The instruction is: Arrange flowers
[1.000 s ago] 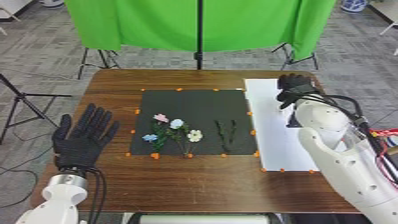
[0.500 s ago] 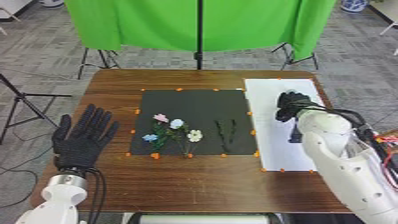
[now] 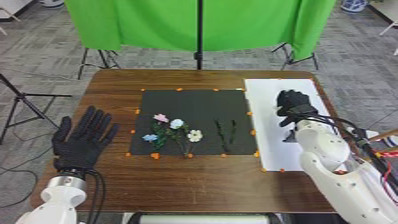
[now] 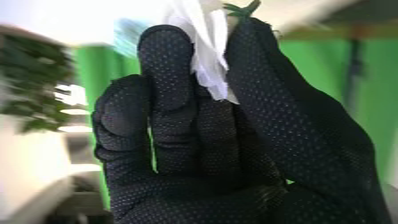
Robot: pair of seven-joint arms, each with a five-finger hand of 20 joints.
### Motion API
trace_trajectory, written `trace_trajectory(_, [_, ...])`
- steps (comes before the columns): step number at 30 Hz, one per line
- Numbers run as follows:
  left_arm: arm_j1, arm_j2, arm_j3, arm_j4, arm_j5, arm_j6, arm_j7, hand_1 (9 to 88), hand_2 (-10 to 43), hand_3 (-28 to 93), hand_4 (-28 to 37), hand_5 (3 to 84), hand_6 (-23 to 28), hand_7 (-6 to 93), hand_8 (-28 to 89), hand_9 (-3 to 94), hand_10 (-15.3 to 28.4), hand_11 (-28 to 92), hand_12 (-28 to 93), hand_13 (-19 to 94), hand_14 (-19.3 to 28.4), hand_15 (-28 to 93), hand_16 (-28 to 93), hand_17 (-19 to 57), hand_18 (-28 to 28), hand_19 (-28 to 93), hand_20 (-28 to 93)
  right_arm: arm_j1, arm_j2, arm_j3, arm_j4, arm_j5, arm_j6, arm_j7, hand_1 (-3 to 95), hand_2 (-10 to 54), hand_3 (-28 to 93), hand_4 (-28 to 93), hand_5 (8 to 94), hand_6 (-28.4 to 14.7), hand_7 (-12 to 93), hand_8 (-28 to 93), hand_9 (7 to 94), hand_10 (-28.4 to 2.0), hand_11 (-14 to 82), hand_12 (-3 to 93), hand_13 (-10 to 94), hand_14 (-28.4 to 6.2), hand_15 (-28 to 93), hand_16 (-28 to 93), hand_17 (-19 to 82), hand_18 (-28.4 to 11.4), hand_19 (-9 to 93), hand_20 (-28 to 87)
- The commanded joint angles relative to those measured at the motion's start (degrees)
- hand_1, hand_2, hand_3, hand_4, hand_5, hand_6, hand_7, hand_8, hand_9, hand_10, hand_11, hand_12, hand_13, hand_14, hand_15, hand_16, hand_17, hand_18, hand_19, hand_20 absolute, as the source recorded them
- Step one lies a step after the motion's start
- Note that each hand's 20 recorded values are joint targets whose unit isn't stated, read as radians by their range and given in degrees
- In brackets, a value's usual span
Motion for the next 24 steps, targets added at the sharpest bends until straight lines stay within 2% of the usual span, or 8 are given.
trace_trajectory(1, [0.3, -0.33, -0.16, 0.12, 0.26, 0.07, -0.09, 24.9, 13.1, 73, -28.3, 44.8, 8.5, 12.8, -8, 39.3, 14.9, 17, 14, 30, 15.3, 35, -3, -4.1, 15.0, 30, 17, 6.7, -2.1, -5.5, -4.1, -5.4, -1.5, -15.5, 69.1, -9.5, 67, -28, 75.9, -0.2, 34, 8, 86.1, -10.4, 9.9, 44.3, 73, -5.2, 40, 50, 37, -19.0, 80, 43])
trace_trajectory(5, [0.3, -0.13, 0.19, 0.17, -0.1, 0.22, -0.05, 24.9, 13.0, 73, -28.3, 44.8, 8.5, 12.8, -8, 39.1, 15.0, 17, 14, 30, 15.2, 35, -3, -4.0, 14.9, 30, 17, 10.6, -5.2, -9.4, -2.3, -6.6, -4.4, -18.9, 68.8, -9.5, 67, -28, 74.3, 0.3, 36, 7, 85.2, -10.0, 10.0, 44.5, 72, -5.0, 40, 50, 36, -18.4, 79, 44])
trace_trajectory(12, [0.0, -0.46, -0.01, 0.42, 0.46, 1.17, -0.42, 24.9, 13.0, 73, -28.3, 44.8, 8.4, 12.9, -8, 39.1, 14.9, 17, 14, 30, 15.0, 34, -3, -4.0, 14.9, 30, 17, 10.5, -6.6, -10.8, -1.4, -11.1, -11.0, -21.9, 68.6, -9.5, 67, -28, 72.4, 0.7, 38, 6, 84.0, -9.7, 10.0, 43.9, 71, -4.4, 39, 50, 36, -18.2, 78, 44])
trace_trajectory(14, [0.5, -0.62, -0.55, 0.3, 1.71, 0.92, -1.47, 25.0, 13.0, 73, -28.3, 44.8, 8.5, 13.0, -8, 39.0, 15.0, 17, 14, 30, 15.1, 35, -3, -4.0, 14.9, 30, 17, 9.3, -6.5, -10.1, -2.0, -12.5, -13.3, -22.2, 68.7, -9.5, 67, -28, 72.4, 0.7, 38, 6, 84.0, -9.8, 10.0, 43.7, 71, -4.5, 39, 50, 36, -18.2, 78, 44])
trace_trajectory(15, [0.6, -0.59, -0.63, 0.35, 2.36, 0.62, -1.7, 24.9, 13.0, 73, -28.3, 44.8, 8.5, 12.9, -8, 39.0, 15.0, 17, 14, 30, 15.1, 35, -3, -4.0, 14.9, 30, 17, 8.8, -6.2, -10.0, -2.1, -13.0, -13.1, -22.1, 68.8, -9.5, 67, -28, 72.5, 0.7, 38, 6, 84.0, -9.9, 9.9, 43.6, 71, -4.5, 39, 50, 36, -18.2, 78, 44])
trace_trajectory(20, [0.6, -0.56, -0.83, 0.14, 2.1, 0.64, -1.62, 24.9, 13.0, 73, -28.3, 44.7, 8.5, 12.8, -8, 38.8, 15.1, 17, 14, 29, 15.4, 34, -3, -4.1, 15.0, 30, 17, 8.1, -5.8, -10.3, -2.4, -12.8, -13.2, -20.7, 68.7, -9.5, 67, -28, 72.6, 0.5, 38, 5, 84.0, -9.7, 10.0, 43.4, 71, -4.6, 39, 50, 35, -18.3, 77, 45])
trace_trajectory(23, [0.3, -0.66, -0.79, -0.14, 3.01, 2.44, -2.4, 24.9, 13.0, 73, -28.3, 44.7, 8.5, 12.7, -8, 38.8, 15.1, 17, 14, 29, 15.4, 34, -3, -4.2, 15.1, 30, 17, 7.8, -5.4, -11.7, -1.5, -13.1, -9.5, -18.7, 68.0, -9.5, 67, -28, 71.3, 0.6, 36, 4, 82.8, -9.3, 9.2, 42.4, 70, -4.7, 39, 50, 35, -18.7, 77, 45])
trace_trajectory(24, [0.2, -0.66, -0.63, -0.09, 3.44, 2.42, -2.32, 25.0, 13.1, 73, -28.3, 44.7, 8.5, 12.7, -8, 38.8, 15.1, 17, 14, 29, 15.4, 34, -3, -4.2, 15.1, 30, 17, 7.4, -5.4, -11.7, -1.3, -13.3, -9.1, -18.3, 67.4, -9.5, 67, -28, 70.5, 0.7, 36, 3, 82.0, -9.3, 8.7, 41.6, 69, -4.7, 40, 50, 35, -18.9, 77, 45])
